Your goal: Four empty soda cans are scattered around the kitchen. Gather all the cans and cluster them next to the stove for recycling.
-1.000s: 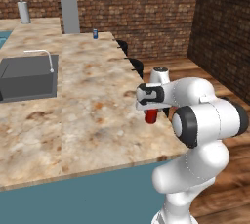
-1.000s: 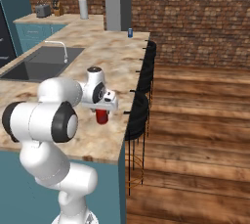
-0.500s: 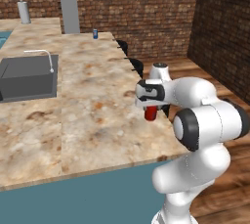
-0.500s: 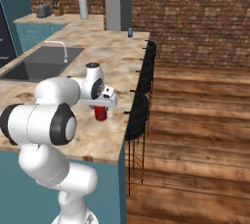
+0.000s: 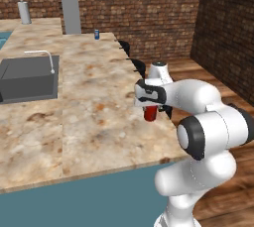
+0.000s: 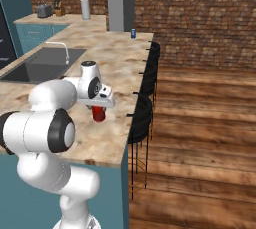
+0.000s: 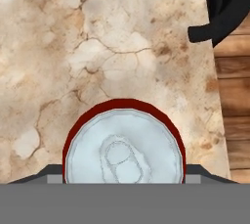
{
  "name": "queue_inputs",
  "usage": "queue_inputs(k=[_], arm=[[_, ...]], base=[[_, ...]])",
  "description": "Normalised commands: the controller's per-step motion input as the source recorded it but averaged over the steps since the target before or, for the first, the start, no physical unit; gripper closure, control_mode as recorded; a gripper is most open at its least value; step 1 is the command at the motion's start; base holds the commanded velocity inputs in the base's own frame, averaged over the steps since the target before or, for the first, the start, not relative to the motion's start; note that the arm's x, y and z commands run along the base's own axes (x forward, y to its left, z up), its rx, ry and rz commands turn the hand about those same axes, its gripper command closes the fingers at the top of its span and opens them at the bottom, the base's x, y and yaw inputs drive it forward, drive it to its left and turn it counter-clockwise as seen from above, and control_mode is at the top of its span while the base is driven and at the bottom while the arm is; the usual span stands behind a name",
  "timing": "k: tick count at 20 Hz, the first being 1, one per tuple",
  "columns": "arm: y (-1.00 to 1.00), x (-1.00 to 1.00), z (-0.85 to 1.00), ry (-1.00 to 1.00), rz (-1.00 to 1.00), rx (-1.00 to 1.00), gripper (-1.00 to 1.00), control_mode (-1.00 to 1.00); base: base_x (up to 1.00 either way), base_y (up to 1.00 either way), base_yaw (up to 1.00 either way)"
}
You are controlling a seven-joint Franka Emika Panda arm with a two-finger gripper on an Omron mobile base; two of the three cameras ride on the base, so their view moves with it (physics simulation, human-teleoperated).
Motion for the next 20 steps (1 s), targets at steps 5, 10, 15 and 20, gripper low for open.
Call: queue_inputs(k=[5,10,15,20], arm=[[0.0,-0.08,0.44,0.0,0.0,0.0,1.0,-1.0],[-0.03,-0.23,0.34,-0.01,0.0,0.0,1.0,-1.0],[0.0,-0.24,0.24,0.0,0.0,0.0,1.0,-1.0],[-0.14,-0.34,0.18,-0.02,0.0,0.01,1.0,-1.0]], base=[[0.0,0.0,0.0],[0.0,0.0,0.0],[0.0,0.0,0.0],[0.0,0.0,0.0]])
